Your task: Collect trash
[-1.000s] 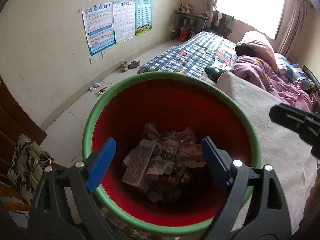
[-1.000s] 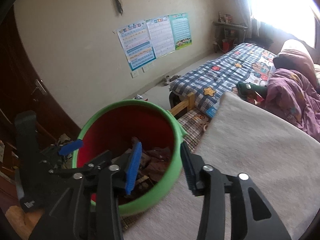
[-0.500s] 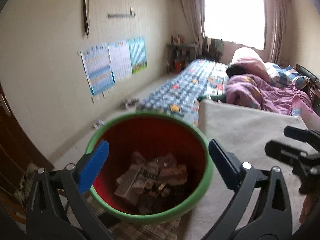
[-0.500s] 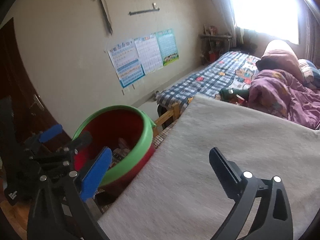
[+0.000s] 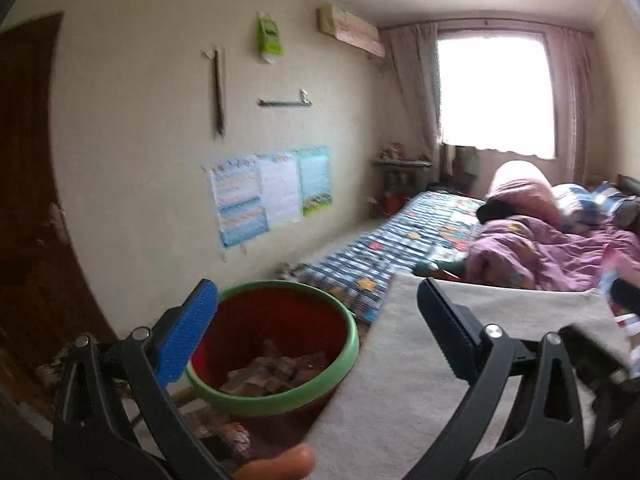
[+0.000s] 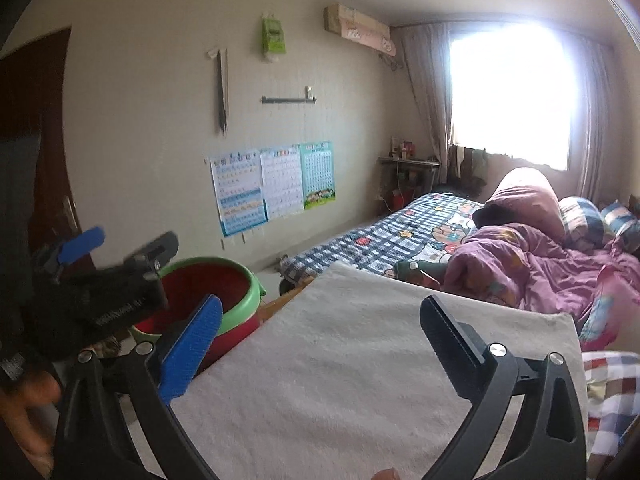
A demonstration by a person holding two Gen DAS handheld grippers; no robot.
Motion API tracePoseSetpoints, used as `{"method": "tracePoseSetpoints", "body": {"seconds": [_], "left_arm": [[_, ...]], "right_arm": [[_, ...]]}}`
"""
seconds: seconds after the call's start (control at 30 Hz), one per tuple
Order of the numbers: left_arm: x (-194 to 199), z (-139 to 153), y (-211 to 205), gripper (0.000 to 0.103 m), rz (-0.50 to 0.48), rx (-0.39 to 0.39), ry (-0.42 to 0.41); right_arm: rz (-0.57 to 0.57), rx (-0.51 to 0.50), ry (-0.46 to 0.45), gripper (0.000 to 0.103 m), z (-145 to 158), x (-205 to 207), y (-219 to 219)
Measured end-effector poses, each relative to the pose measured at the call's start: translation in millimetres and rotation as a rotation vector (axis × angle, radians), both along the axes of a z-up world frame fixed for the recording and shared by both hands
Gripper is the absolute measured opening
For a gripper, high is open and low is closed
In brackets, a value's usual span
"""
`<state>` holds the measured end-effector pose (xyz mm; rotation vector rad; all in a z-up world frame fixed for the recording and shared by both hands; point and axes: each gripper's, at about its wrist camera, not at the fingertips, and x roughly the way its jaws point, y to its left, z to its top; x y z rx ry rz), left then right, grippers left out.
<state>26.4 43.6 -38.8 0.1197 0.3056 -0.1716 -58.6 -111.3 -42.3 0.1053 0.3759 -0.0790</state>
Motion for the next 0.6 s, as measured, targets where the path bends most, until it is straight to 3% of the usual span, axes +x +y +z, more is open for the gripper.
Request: {"method": "tracePoseSetpoints", "body": {"seconds": [0.17, 0.27, 0.6], "left_arm": [[-16, 0, -9, 0.098, -0.023, -0.031, 0.094], [-26, 1, -11, 0.098, -0.014, -0.031, 0.11], [-55, 2, -17, 0.098, 0.037, -0.01, 0.131]], "right_arm": [[0.011, 0.023, 0.008, 0.096, -2, -21, -13], [-0.025, -0.025, -0.073, 0.096, -6, -41, -13], [-0.006, 0.004, -0.002, 0.096, -13, -50, -30]]}}
